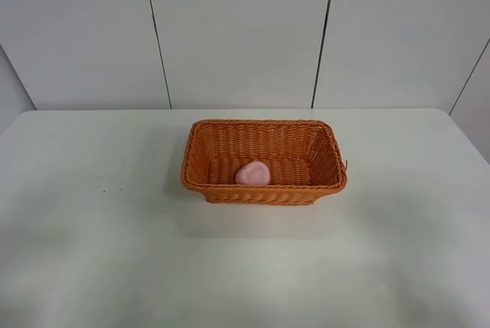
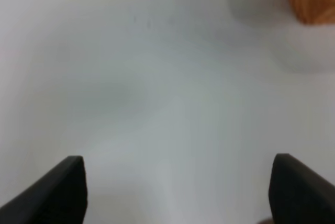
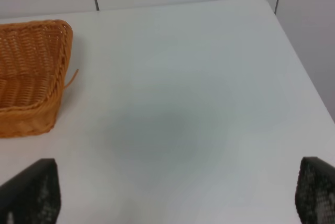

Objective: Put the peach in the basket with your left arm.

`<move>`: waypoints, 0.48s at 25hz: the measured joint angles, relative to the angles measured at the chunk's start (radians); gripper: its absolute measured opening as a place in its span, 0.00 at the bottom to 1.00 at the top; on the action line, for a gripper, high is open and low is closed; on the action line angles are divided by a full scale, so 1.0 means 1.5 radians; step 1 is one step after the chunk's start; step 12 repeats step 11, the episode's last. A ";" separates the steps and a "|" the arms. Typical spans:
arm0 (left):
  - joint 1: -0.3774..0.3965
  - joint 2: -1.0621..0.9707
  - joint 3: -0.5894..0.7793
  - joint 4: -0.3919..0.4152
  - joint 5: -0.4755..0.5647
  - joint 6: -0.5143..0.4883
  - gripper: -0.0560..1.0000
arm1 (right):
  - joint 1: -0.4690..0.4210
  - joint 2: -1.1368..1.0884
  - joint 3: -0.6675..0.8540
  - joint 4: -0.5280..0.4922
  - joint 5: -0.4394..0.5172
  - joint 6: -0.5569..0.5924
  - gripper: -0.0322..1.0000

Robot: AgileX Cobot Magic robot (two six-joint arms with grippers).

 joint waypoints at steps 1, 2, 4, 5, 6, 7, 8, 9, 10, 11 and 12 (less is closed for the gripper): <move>0.000 -0.012 0.000 -0.001 0.000 0.000 0.83 | 0.000 0.000 0.000 0.000 0.000 0.000 0.70; 0.000 -0.017 0.000 -0.001 0.001 0.000 0.83 | 0.000 0.000 0.000 0.000 0.000 0.000 0.70; 0.000 -0.019 0.000 -0.001 0.001 -0.002 0.83 | 0.000 0.000 0.000 0.000 0.000 0.000 0.70; 0.000 -0.020 0.000 -0.001 0.001 -0.002 0.83 | 0.000 0.000 0.000 0.000 0.000 0.000 0.70; 0.000 -0.020 0.000 -0.001 0.001 -0.003 0.83 | 0.000 0.000 0.000 0.000 0.000 0.000 0.70; 0.000 -0.020 0.000 -0.001 0.001 -0.003 0.83 | 0.000 0.000 0.000 0.000 0.000 0.000 0.70; 0.000 -0.020 0.000 -0.001 0.001 -0.004 0.83 | 0.000 0.000 0.000 0.000 0.000 0.000 0.70; 0.000 -0.020 0.000 -0.001 0.000 -0.004 0.83 | 0.000 0.000 0.000 0.000 0.000 0.000 0.70; 0.000 -0.020 0.000 -0.001 0.000 -0.004 0.83 | 0.000 0.000 0.000 0.000 0.000 0.000 0.70; 0.000 -0.020 0.000 -0.001 0.000 -0.004 0.83 | 0.000 0.000 0.000 0.000 0.000 0.000 0.70; 0.000 -0.020 0.000 -0.001 0.000 -0.004 0.83 | 0.000 0.000 0.000 0.000 0.000 0.000 0.70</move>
